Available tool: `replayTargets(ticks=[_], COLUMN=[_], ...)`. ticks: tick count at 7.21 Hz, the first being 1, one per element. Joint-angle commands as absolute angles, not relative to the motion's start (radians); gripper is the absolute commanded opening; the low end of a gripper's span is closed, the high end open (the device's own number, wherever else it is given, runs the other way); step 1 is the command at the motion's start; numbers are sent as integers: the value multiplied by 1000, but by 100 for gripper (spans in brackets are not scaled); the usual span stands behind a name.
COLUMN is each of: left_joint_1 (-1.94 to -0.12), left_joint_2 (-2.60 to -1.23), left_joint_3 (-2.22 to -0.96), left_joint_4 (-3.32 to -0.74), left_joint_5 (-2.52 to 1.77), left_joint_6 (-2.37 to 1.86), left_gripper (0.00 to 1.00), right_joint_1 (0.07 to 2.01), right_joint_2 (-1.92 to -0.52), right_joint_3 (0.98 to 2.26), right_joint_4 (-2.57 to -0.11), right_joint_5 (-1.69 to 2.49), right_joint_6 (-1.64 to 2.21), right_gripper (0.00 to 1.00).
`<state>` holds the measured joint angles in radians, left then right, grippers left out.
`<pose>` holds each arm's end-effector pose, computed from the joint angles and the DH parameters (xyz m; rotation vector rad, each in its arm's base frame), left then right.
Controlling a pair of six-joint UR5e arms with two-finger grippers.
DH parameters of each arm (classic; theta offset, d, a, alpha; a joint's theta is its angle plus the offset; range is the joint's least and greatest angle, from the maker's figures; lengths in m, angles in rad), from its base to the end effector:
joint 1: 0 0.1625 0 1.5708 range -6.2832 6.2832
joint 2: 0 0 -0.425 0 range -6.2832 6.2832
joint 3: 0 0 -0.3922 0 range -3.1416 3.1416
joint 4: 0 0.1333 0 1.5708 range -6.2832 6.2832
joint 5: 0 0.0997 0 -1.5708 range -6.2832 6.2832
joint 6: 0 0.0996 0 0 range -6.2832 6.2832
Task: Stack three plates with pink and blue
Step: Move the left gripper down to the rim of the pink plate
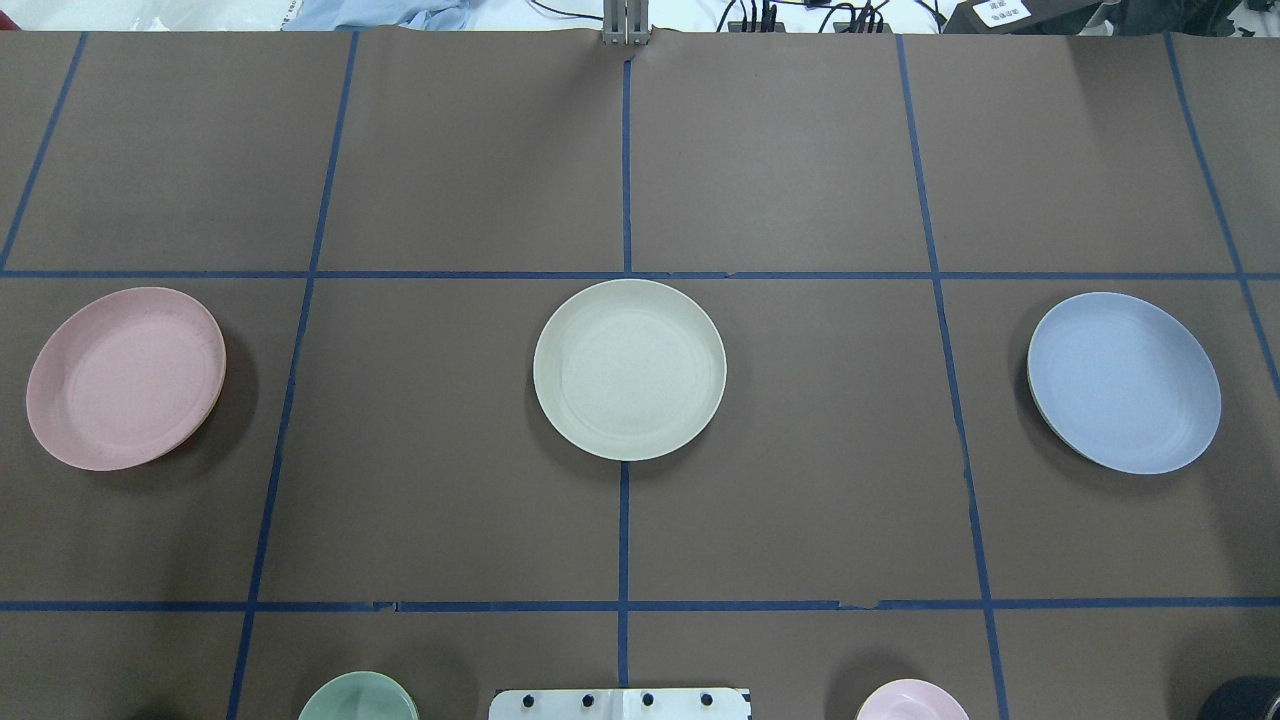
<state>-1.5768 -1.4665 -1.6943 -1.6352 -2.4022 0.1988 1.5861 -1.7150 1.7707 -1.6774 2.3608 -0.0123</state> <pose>-0.0624 -0.4525 0.6362 0.1636 0.8202 0.2162 0.0691 -0.4255 0.6363 -0.0373 -0.7904 0.0229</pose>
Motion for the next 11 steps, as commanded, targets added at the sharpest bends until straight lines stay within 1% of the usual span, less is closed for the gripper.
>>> replayTargets(ticks=[1, 3, 4, 5, 7, 9, 10, 11], left_joint_1=[-1575, -1569, -1556, -1555, -1555, -1557, -1559, -1569], left_joint_2=[-1466, -1465, -1459, -1457, -1453, -1468, -1448, -1450], left_joint_3=[-1695, -1692, -1690, -1687, -1677, -1684, -1655, -1590], left_joint_4=[-1663, -1712, -1809, -1840, -2034, -2109, -2231, -2315], left_joint_5=[-2405, -2381, -2211, -2195, -2189, -2201, -2295, -2450], left_joint_6=[201, 219, 239, 241, 218, 117, 117, 118], left_gripper=[100, 100, 100, 100, 100, 100, 100, 100], right_joint_1=[1586, 1586, 1586, 1586, 1586, 1586, 1586, 1586], right_joint_2=[-1715, -1715, -1713, -1713, -1712, -1704, -1697, -1695], right_joint_3=[1772, 1770, 1772, 1772, 1772, 1796, 1813, 1831], right_joint_4=[-1678, -1678, -1678, -1678, -1677, -1677, -1677, -1675], right_joint_5=[2361, 2361, 2361, 2361, 2364, 2370, 2370, 2370], right_joint_6=[-12, -12, -11, -11, -11, -9, -8, -9], right_gripper=[100, 100, 100, 100, 100, 100, 100, 100])
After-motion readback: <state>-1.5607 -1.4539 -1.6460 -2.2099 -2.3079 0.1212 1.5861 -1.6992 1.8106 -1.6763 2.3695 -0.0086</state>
